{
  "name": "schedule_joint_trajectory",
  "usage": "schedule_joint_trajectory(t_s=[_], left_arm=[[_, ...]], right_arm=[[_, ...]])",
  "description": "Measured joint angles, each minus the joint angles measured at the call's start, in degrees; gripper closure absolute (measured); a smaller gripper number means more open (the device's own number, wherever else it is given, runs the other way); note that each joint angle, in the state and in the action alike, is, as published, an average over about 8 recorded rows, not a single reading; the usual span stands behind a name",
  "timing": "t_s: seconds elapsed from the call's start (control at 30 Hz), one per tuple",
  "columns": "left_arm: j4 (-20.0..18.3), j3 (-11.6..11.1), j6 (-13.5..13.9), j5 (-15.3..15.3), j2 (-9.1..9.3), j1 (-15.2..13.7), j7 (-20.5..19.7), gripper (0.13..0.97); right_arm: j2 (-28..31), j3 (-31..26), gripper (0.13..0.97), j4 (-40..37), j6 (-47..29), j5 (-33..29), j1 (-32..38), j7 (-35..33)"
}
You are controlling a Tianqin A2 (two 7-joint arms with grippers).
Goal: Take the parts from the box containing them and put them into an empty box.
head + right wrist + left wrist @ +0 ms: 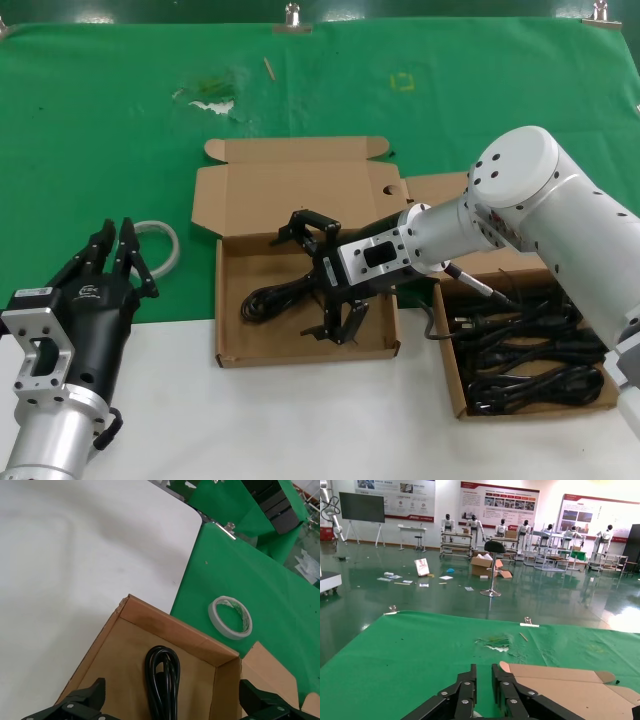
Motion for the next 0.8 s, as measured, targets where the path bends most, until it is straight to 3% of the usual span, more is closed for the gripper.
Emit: schedule_joint_trajectory(t_s=[0.17,0.47,0.8], left_arm=[[0.0,0.0,0.0,0.0,0.01,0.0,0.0,0.891],[0.0,0.0,0.0,0.0,0.01,0.0,0.0,0.777],[0.0,0.0,0.0,0.0,0.01,0.0,0.0,0.57]], right_arm=[[0.3,0.9,0.191,1.8,1.5,0.6,-1.6,1.1],[1.6,4.4,0.138,8.9,7.3,3.0,-8.2,5.3],[3.3,9.1,0.129,18.3,15.0,6.1,-16.7,10.9]])
